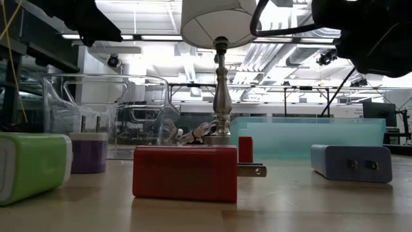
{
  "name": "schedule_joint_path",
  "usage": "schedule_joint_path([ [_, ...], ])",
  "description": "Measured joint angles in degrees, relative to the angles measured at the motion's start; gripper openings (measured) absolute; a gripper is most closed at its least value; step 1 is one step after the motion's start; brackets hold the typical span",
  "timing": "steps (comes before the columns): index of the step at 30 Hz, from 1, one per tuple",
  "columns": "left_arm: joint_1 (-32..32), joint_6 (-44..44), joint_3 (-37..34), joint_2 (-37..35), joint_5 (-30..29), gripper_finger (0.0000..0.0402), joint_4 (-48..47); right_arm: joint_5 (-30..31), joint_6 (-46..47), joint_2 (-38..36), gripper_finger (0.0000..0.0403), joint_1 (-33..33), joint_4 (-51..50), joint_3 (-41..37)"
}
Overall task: Pick & Place Office items
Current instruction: Put the bottom red timer into the green bin
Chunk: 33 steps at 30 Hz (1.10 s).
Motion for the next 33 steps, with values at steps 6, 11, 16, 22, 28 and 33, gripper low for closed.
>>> schedule_joint_path([
  [6, 0.0, 0.0, 0.0, 0.0, 0.0, 0.011, 0.0, 1.5, -1.7, 0.0, 0.0047, 0.0, -1.1, 0.0],
  [11, 0.0, 0.0, 0.0, 0.0, 0.0, 0.011, 0.0, 2.0, -4.7, -1.3, 0.0046, 0.0, -3.7, 0.0],
  [16, 0.0, 0.0, 0.0, 0.0, 0.0, 0.011, 0.0, 6.8, -8.1, -6.2, 0.0043, 0.0, -7.0, 0.0],
  [22, 0.0, 0.0, 0.0, 0.0, 0.0, 0.011, 0.0, 15.2, -12.7, -12.3, 0.0043, -0.7, -14.4, 0.0],
  [28, 0.0, 0.0, 0.0, 0.0, 0.0, 0.011, 0.1, 20.3, -21.5, -13.7, 0.0045, -4.7, -20.2, 0.0],
  [33, 0.0, 0.0, 0.0, 0.0, 0.0, 0.011, 0.0, 22.9, -32.1, -14.6, 0.0047, -11.1, -23.5, 0.0],
])
